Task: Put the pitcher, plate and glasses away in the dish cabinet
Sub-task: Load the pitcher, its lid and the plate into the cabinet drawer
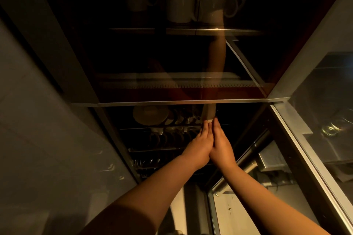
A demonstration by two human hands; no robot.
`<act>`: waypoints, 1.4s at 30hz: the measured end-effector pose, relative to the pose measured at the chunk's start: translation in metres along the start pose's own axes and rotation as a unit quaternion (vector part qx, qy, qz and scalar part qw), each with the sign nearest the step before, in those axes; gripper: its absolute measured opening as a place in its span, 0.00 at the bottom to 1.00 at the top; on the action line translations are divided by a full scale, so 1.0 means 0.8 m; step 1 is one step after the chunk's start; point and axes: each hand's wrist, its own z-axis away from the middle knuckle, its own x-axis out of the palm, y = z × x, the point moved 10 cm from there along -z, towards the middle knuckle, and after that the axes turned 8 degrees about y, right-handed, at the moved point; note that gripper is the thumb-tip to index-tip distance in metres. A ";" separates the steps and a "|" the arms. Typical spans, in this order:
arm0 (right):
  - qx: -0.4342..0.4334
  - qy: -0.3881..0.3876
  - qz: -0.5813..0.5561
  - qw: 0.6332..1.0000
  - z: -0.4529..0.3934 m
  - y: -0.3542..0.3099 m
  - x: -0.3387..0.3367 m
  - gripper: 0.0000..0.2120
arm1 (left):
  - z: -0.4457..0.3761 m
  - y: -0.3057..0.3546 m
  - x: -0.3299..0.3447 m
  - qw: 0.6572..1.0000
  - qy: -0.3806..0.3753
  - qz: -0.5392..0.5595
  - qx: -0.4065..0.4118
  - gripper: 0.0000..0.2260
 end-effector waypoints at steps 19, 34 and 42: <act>0.045 -0.017 -0.034 0.998 -0.011 0.013 0.007 0.33 | -0.015 -0.005 0.003 0.999 0.019 -0.040 0.002 0.35; 0.037 -0.046 -0.014 0.998 -0.018 0.017 0.020 0.29 | -0.026 -0.027 0.023 0.999 -0.030 -0.026 -0.018 0.37; 0.007 -0.026 -0.018 0.999 -0.029 0.015 0.011 0.12 | -0.034 -0.026 0.029 0.998 -0.054 -0.037 -0.010 0.36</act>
